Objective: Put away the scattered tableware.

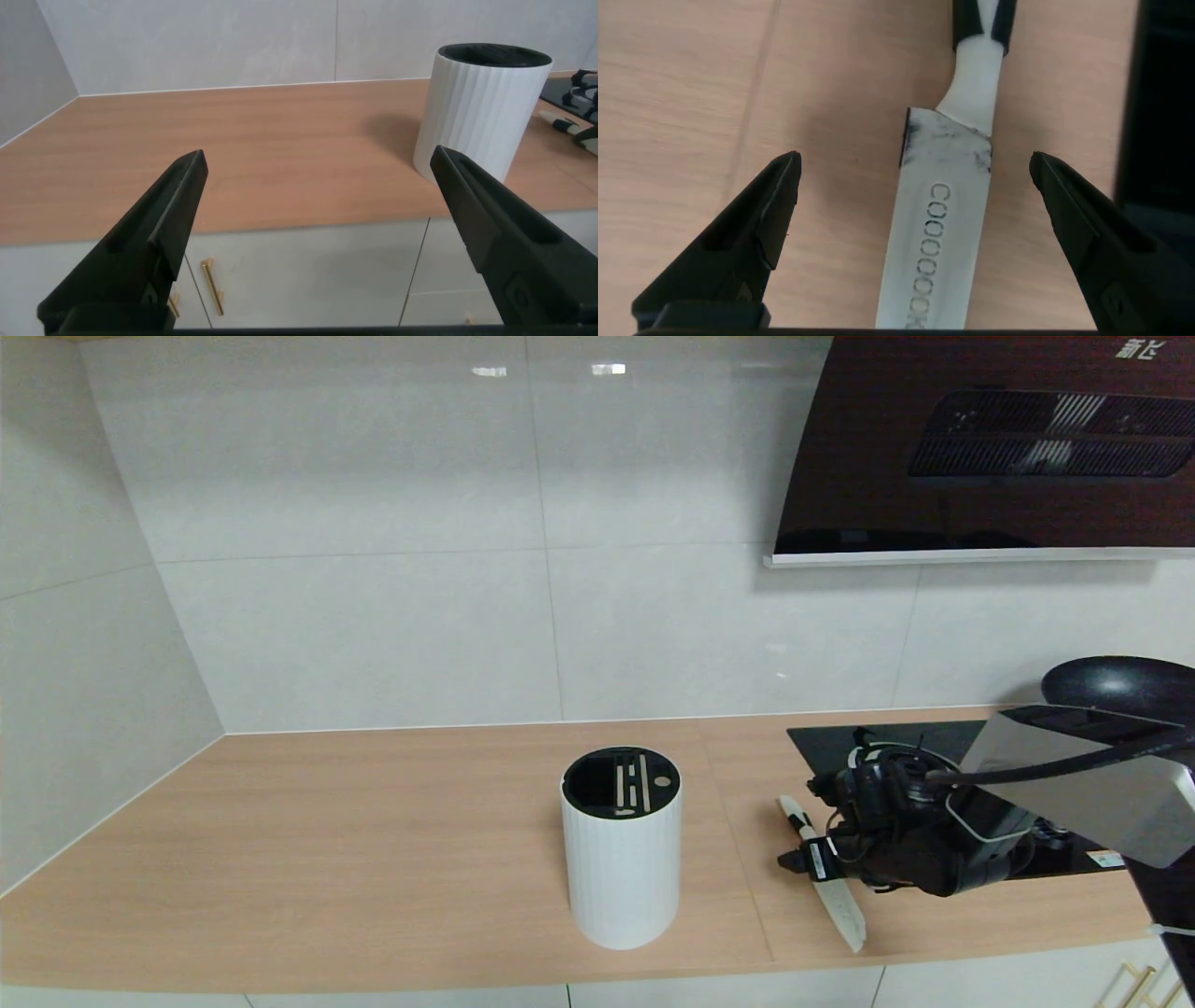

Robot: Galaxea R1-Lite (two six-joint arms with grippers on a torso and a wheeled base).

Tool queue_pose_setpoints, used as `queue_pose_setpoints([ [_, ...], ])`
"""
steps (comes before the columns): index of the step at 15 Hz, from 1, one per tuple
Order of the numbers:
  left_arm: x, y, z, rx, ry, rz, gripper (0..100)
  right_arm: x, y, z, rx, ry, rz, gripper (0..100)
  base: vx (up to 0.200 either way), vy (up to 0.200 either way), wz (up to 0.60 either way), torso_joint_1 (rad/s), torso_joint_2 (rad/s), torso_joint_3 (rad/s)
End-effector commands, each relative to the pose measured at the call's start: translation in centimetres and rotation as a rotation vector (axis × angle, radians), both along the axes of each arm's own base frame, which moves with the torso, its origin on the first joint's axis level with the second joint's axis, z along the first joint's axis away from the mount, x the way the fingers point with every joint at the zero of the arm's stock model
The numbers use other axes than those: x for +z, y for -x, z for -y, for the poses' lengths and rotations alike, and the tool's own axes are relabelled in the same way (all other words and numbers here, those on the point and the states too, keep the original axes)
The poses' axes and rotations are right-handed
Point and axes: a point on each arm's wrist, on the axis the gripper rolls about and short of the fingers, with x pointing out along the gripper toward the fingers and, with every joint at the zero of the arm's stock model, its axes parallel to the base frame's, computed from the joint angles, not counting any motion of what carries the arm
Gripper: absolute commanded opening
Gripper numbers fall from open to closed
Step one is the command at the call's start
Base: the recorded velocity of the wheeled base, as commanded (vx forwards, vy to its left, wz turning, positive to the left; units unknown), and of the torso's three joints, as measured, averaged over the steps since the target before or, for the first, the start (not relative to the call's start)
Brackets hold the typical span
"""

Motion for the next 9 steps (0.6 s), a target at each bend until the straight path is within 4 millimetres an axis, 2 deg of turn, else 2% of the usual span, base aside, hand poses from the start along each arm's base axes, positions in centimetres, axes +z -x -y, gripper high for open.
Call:
queue_pose_setpoints([
  [1, 0.0, 0.0, 0.0, 0.0, 0.0, 0.0, 100, -0.91, -0.41, 0.34, -0.011, 0.003, -0.01, 100, 0.0, 0.0, 0.0, 0.0, 0.0, 0.0],
  [9, 0.0, 0.0, 0.0, 0.0, 0.0, 0.0, 100, -1.3, -1.14, 0.61, -0.033, 0.012, 0.001, 100, 0.0, 0.0, 0.0, 0.0, 0.0, 0.0],
])
